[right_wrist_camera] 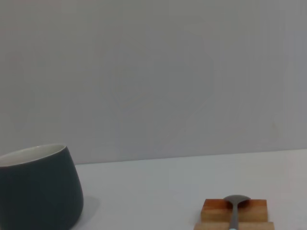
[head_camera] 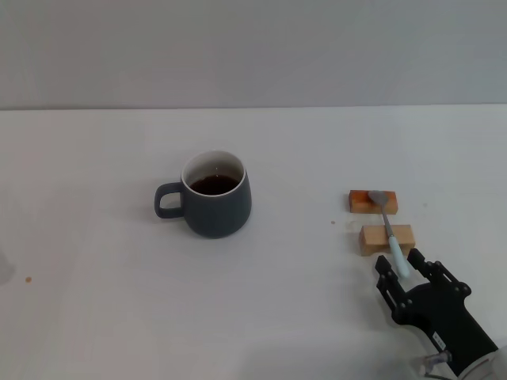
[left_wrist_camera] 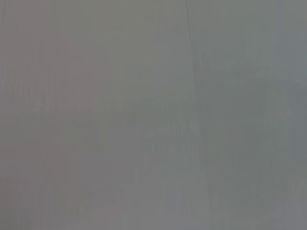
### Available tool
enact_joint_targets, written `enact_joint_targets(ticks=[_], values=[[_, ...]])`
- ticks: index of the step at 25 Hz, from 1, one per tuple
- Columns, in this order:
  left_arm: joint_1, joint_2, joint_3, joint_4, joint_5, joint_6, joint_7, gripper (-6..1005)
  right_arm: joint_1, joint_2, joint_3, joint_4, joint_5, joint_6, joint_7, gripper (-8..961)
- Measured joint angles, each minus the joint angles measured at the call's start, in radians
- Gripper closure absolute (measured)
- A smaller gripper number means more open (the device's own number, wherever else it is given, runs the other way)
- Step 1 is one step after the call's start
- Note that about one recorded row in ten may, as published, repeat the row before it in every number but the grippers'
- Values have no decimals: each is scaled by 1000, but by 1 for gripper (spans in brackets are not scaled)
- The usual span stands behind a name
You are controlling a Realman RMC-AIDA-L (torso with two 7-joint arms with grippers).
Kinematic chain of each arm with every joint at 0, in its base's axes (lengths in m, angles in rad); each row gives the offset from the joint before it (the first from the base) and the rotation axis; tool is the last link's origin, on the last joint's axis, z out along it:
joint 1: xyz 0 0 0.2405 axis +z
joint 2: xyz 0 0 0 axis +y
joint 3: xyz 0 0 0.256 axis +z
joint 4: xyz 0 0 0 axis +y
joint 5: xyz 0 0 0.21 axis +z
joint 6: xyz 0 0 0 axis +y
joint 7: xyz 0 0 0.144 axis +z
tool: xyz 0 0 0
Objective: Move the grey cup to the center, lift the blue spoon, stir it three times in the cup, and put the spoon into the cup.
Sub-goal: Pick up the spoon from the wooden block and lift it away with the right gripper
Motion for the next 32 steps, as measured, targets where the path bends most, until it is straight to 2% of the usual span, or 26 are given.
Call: enact_joint_targets(ticks=[32], values=[[-5,0,0,11,2,5,0,1001,-3,2,4,6,6,-15,0,439]])
